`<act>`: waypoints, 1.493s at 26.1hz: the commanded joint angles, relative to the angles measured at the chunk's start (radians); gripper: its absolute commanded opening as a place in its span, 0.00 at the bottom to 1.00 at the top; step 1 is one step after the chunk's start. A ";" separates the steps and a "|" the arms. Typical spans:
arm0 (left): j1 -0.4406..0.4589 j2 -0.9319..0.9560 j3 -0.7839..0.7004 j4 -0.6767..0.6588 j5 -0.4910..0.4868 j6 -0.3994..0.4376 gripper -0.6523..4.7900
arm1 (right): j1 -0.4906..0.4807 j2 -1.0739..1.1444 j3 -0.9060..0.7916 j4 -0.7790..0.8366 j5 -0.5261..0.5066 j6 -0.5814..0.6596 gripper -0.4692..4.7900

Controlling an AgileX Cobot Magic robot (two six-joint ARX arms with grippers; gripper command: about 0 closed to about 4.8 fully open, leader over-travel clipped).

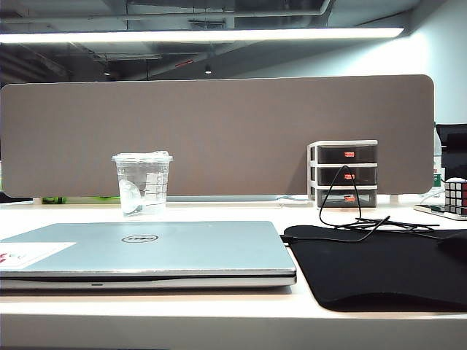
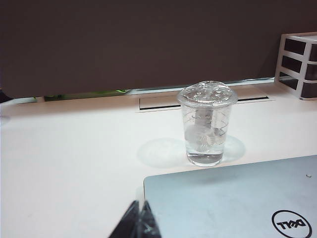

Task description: Pick up the coffee cup and place it over the laptop.

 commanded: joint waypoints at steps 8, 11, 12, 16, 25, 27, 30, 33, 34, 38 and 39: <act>0.002 0.000 0.000 0.010 0.000 -0.001 0.11 | 0.000 -0.002 -0.005 0.017 0.002 -0.002 0.08; 0.002 0.000 0.000 0.028 0.022 -0.003 0.11 | 0.000 -0.002 -0.005 0.017 0.000 -0.002 0.08; 0.002 0.000 0.000 0.040 0.048 -0.003 0.12 | 0.000 -0.002 -0.005 0.017 0.000 -0.002 0.08; 0.002 0.000 0.000 0.086 0.190 -0.005 0.12 | 0.001 -0.002 -0.005 0.010 -0.045 0.084 0.08; 0.002 0.000 0.000 0.098 0.296 -0.209 0.12 | 0.001 -0.002 -0.005 -0.124 -0.588 0.216 0.08; 0.002 0.000 0.000 0.093 0.319 -0.229 0.12 | 0.001 -0.002 -0.005 -0.140 -0.747 0.216 0.08; 0.002 0.000 0.000 0.069 0.315 -0.298 0.12 | 0.000 -0.002 -0.005 -0.142 -0.786 0.216 0.08; 0.002 0.000 0.000 0.034 0.322 -0.298 0.24 | 0.000 -0.002 -0.005 -0.141 -0.782 0.216 0.08; 0.002 0.000 0.000 0.029 0.323 -0.298 0.30 | 0.000 -0.002 -0.005 -0.141 -0.782 0.215 0.08; 0.002 0.000 0.001 0.022 0.364 -0.298 0.41 | 0.000 -0.002 -0.005 -0.142 -0.786 0.216 0.08; 0.002 0.000 0.001 0.022 0.363 -0.300 0.41 | 0.000 -0.002 -0.005 -0.142 -0.786 0.216 0.08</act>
